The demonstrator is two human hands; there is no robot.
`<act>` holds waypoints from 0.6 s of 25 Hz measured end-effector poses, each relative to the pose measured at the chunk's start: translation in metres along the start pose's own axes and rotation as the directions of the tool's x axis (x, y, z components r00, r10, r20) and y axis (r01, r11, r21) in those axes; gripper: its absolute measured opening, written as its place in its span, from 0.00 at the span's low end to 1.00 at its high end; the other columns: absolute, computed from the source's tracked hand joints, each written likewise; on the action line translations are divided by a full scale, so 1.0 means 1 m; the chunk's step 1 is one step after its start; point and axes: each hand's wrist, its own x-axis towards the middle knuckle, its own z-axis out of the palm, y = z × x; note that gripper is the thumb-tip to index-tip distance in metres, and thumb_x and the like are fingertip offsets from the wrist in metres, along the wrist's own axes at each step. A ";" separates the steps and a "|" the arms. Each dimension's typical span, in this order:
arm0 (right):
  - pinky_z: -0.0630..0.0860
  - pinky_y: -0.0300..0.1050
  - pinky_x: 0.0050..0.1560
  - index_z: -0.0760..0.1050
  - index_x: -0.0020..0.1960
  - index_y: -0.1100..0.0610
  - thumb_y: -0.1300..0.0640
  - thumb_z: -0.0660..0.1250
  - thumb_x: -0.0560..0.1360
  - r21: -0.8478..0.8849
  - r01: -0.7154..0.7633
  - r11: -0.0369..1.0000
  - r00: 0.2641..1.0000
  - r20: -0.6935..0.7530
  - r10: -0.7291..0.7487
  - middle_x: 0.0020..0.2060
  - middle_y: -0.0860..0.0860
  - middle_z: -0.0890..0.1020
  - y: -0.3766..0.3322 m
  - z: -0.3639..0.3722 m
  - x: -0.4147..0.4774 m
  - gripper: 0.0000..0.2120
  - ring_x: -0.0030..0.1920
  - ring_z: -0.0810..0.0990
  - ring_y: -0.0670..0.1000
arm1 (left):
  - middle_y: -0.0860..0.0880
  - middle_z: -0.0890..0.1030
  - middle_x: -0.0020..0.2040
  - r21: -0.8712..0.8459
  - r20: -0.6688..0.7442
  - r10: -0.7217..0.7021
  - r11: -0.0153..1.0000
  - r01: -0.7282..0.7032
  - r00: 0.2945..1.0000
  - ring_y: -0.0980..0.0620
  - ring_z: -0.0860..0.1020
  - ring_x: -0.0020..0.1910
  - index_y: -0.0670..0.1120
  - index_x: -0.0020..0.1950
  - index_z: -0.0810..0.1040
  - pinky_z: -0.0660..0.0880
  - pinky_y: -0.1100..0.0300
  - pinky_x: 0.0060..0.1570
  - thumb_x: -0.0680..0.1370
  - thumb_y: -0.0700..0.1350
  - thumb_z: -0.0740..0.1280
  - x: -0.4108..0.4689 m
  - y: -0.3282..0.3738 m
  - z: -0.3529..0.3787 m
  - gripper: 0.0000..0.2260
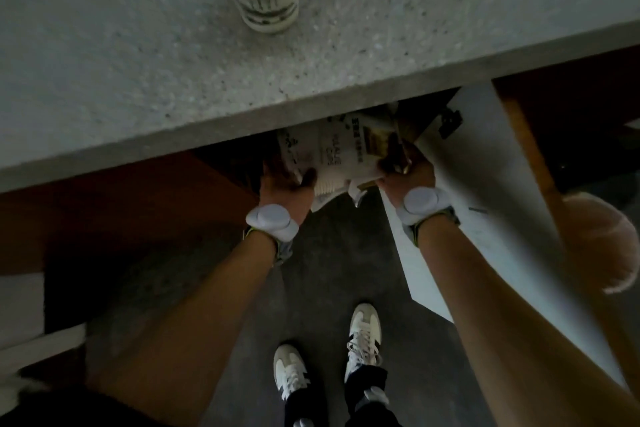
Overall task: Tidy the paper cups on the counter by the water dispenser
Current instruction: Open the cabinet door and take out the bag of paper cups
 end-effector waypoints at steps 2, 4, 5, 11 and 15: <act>0.77 0.55 0.63 0.73 0.64 0.47 0.61 0.70 0.73 0.134 -0.008 0.991 0.999 0.032 0.004 0.61 0.52 0.80 -0.005 -0.006 -0.027 0.22 0.62 0.78 0.56 | 0.42 0.67 0.74 -0.105 0.015 0.005 0.994 -0.004 1.000 0.42 0.66 0.73 0.42 0.76 0.57 0.64 0.47 0.73 0.76 0.48 0.69 -0.021 -0.001 -0.009 0.33; 0.78 0.58 0.61 0.74 0.57 0.38 0.59 0.70 0.71 0.188 -0.036 0.982 0.999 0.019 0.034 0.59 0.51 0.81 -0.009 -0.016 -0.058 0.21 0.60 0.79 0.57 | 0.41 0.72 0.70 -0.212 -0.012 -0.037 0.977 0.034 0.999 0.42 0.71 0.70 0.41 0.73 0.62 0.70 0.45 0.69 0.75 0.45 0.71 -0.051 0.006 -0.030 0.30; 0.78 0.59 0.60 0.74 0.56 0.36 0.57 0.70 0.70 0.181 -0.045 0.982 0.999 0.026 0.041 0.59 0.51 0.81 -0.012 -0.020 -0.072 0.21 0.60 0.80 0.57 | 0.42 0.73 0.69 -0.258 -0.006 -0.066 0.964 0.062 0.998 0.42 0.72 0.68 0.41 0.71 0.63 0.71 0.45 0.68 0.74 0.44 0.72 -0.063 0.010 -0.039 0.29; 0.78 0.59 0.60 0.74 0.63 0.49 0.56 0.68 0.73 0.083 -0.036 0.996 0.999 0.015 0.034 0.58 0.53 0.82 -0.061 -0.048 -0.156 0.19 0.59 0.80 0.57 | 0.42 0.73 0.67 -0.330 0.042 -0.121 0.935 0.128 0.992 0.43 0.77 0.63 0.45 0.70 0.62 0.78 0.44 0.60 0.72 0.43 0.74 -0.146 0.034 -0.106 0.31; 0.77 0.52 0.62 0.73 0.64 0.52 0.56 0.68 0.74 -0.060 0.010 0.998 1.000 0.012 -0.009 0.58 0.53 0.81 -0.100 -0.073 -0.217 0.19 0.59 0.80 0.55 | 0.42 0.74 0.67 -0.333 0.053 -0.113 0.935 0.125 0.992 0.44 0.78 0.61 0.45 0.70 0.60 0.78 0.44 0.59 0.72 0.43 0.75 -0.196 0.054 -0.155 0.33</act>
